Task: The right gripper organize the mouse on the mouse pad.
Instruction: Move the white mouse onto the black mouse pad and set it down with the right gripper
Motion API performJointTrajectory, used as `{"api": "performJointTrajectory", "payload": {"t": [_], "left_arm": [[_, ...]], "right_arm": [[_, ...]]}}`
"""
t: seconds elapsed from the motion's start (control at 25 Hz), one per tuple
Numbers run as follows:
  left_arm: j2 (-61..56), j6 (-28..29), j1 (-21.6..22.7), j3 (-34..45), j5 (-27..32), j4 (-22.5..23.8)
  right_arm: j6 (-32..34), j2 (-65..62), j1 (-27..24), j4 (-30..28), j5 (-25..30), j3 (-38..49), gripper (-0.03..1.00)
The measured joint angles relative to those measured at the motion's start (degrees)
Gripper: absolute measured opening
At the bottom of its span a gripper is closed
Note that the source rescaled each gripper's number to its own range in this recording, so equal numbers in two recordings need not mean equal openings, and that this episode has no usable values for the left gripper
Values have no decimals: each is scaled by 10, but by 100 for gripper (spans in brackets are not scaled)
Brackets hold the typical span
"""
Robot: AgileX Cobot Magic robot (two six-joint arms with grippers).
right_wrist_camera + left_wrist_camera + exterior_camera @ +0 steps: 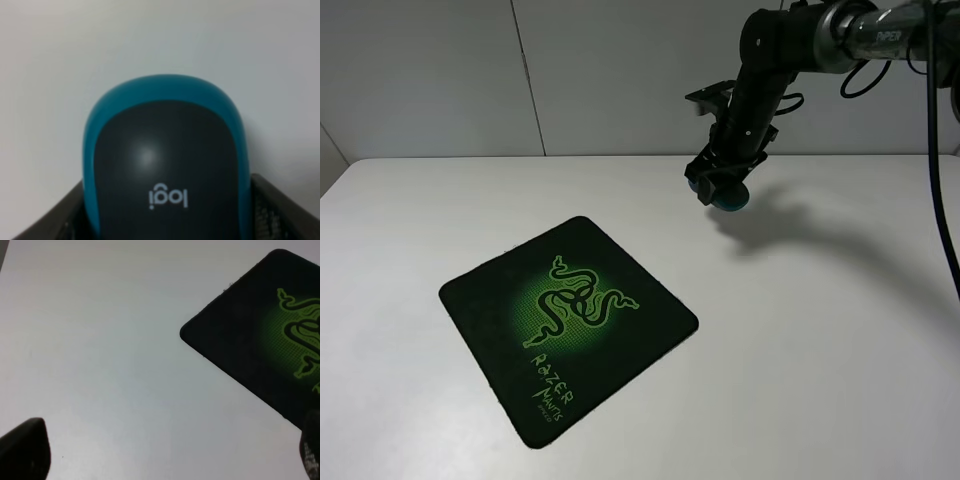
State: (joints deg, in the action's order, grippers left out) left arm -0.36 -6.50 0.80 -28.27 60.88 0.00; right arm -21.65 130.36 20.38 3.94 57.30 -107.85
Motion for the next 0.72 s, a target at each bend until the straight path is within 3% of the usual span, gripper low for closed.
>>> {"api": "performJointTrajectory", "payload": {"t": [0.72], "left_arm": [[0,0,0,0,0,0]], "right_arm": [[117,-41,167,-16,91,-2,0]]}}
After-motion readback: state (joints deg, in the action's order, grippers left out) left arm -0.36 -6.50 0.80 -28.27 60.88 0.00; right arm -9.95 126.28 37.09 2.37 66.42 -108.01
